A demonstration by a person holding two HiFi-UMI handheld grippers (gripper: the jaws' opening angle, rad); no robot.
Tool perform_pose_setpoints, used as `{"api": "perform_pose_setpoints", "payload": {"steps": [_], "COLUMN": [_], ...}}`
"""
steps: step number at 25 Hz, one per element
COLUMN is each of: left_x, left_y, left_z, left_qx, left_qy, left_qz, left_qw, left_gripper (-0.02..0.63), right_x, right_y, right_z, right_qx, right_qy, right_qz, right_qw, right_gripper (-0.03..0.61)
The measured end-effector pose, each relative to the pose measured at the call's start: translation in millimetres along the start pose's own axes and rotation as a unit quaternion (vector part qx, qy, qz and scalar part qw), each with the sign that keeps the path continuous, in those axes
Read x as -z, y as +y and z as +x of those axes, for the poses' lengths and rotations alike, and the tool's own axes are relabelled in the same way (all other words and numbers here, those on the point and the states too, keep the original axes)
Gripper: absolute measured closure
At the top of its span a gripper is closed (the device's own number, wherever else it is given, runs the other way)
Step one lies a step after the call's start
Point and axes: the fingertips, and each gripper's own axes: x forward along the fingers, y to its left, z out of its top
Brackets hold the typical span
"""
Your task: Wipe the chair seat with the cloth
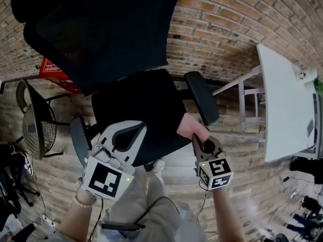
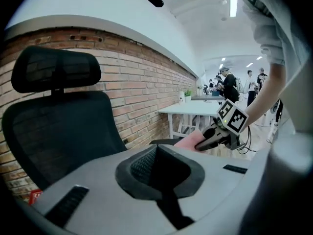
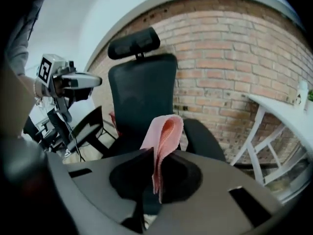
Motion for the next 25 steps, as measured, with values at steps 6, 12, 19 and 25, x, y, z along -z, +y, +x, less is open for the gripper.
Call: {"api": "perform_pose_setpoints", "payload": {"steps": [6, 12, 19, 25], "left_x": [-69.1, -105.8, -125.4, -134.8], "left_y": [6.3, 11.6, 17.3, 18.9], "left_z": [-45.7, -86.9, -111.8, -111.1], "left_qx": [-0.017, -0.042, -0.057, -0.058], "left_qy": [-0.023, -0.044, -0.049, -0.055], "left_qz": [0.007, -0.004, 0.003, -0.004], "left_qw": [0.9996, 0.9981, 0.9972, 0.9968], "left_gripper": [0.595, 0.595, 0.595, 0.595], "right_x": [-102.9, -149.3, -171.9, -188.7], "right_y": [17.5, 27.6, 40.6, 50.1], "right_z": [-73.7, -133.2, -168.3, -171.8], "right_qx": [0.015, 0.033, 0.039, 0.032], "right_qy": [-0.087, -0.127, -0.150, -0.161], "right_qz": [-0.012, -0.027, -0.007, -0.015], "right_qw": [0.996, 0.991, 0.988, 0.986], "right_gripper": [0.528, 0.528, 0.528, 0.528]}}
